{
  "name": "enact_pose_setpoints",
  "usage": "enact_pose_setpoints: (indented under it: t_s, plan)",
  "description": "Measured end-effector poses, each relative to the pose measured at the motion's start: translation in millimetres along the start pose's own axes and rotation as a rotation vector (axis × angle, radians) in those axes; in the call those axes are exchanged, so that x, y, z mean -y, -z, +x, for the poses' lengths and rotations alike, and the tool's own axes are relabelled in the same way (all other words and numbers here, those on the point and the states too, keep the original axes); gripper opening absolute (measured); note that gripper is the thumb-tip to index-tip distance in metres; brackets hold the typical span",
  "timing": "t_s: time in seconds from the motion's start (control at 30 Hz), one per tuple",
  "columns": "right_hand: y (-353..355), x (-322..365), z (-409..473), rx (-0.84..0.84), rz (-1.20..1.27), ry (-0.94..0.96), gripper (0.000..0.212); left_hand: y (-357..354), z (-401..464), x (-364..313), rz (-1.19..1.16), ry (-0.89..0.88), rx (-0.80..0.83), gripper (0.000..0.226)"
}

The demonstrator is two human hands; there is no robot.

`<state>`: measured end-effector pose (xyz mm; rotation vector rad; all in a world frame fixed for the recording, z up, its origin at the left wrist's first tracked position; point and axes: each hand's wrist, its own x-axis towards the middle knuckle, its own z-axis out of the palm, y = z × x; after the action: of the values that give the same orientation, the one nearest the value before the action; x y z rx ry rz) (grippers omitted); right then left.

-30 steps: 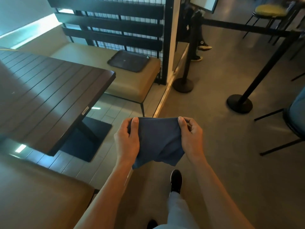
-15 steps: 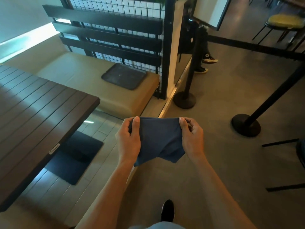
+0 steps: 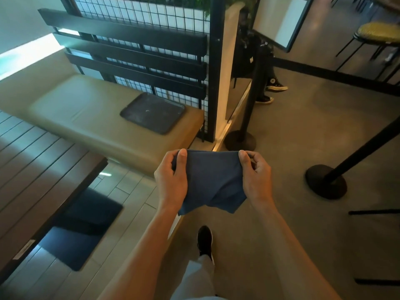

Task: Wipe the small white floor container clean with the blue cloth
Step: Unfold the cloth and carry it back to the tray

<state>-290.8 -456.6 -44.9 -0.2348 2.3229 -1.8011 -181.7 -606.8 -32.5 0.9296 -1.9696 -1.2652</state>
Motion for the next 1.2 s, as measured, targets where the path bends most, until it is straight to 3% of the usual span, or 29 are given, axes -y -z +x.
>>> enact_pose_setpoints:
  t_s: [0.63,0.97,1.2]
  plan:
    - [-101.0,11.3,267.0,0.170,-0.078,0.077,0.027,-102.0,228.9,19.3,-0.024,0.129,-0.113,0.021]
    - [-172.2,16.6,390.8,0.438,-0.092,0.136,0.027,-135.4,319.3,35.0,0.001,0.218,-0.330,0.011]
    - [-218.6,27.9,477.2,0.693,-0.118,0.154,0.024,-166.5,372.5,35.7,0.064,0.313,-0.510,0.018]
